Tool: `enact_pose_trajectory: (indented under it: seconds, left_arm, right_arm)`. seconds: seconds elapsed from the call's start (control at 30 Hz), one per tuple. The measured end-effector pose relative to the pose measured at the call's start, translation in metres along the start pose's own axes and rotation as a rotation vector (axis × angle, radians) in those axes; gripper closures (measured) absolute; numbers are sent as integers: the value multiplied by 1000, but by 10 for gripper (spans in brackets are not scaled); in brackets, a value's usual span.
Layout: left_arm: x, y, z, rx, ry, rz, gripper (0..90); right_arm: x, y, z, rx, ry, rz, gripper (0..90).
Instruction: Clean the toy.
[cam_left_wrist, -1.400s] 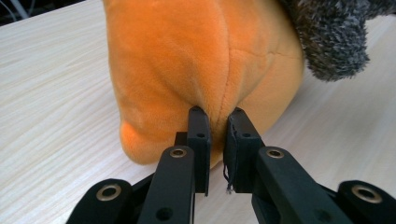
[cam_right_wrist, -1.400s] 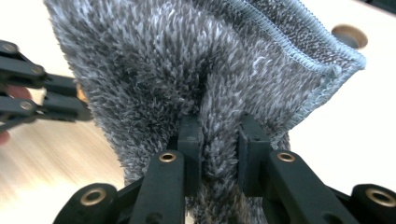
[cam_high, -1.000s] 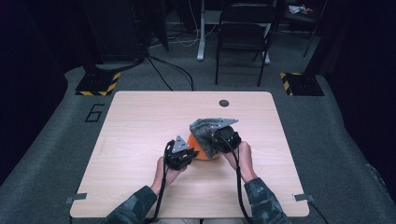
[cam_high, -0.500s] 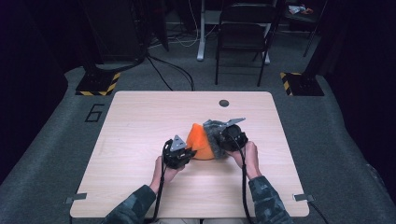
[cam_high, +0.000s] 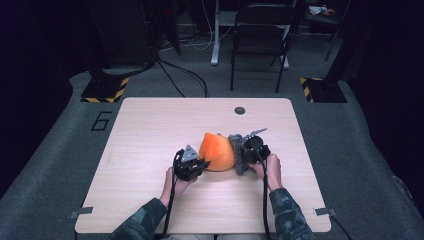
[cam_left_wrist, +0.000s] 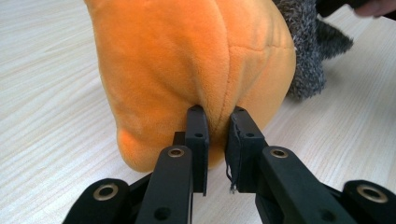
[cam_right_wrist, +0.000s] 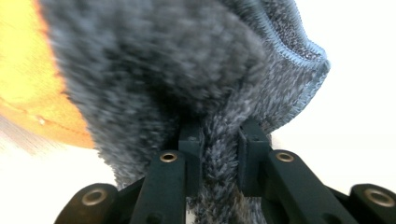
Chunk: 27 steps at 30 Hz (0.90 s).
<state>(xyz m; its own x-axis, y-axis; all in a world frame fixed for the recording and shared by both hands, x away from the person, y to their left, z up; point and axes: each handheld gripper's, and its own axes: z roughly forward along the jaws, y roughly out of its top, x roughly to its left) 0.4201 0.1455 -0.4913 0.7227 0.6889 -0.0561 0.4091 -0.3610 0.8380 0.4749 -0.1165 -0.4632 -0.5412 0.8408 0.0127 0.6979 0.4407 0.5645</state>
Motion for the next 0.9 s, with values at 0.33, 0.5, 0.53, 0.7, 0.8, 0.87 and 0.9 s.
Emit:
enact_pose_trajectory:
  seconds: [0.33,0.5,0.53,0.7,0.8,0.87,0.9]
  left_arm:
    - [-4,0,0,2,-5,29,798]
    - [-6,0,0,-4,-7,46,799]
    - [-7,0,0,0,-8,57,799]
    - [-5,-1,0,2,-6,60,800]
    - [-4,-2,1,-3,-3,44,800]
    - [-3,-1,0,3,-8,47,799]
    - [-4,-2,1,-3,-3,47,799]
  right_arm:
    - [31,23,-51,-204,45,-85,791]
    - [52,26,-46,-203,63,-124,793]
    - [53,25,-42,-200,62,-137,795]
    - [51,24,-36,-184,42,-143,799]
    - [44,21,-33,-165,24,-123,799]
    - [37,19,-30,-146,27,-111,800]
    - [34,18,-28,-144,30,-103,800]
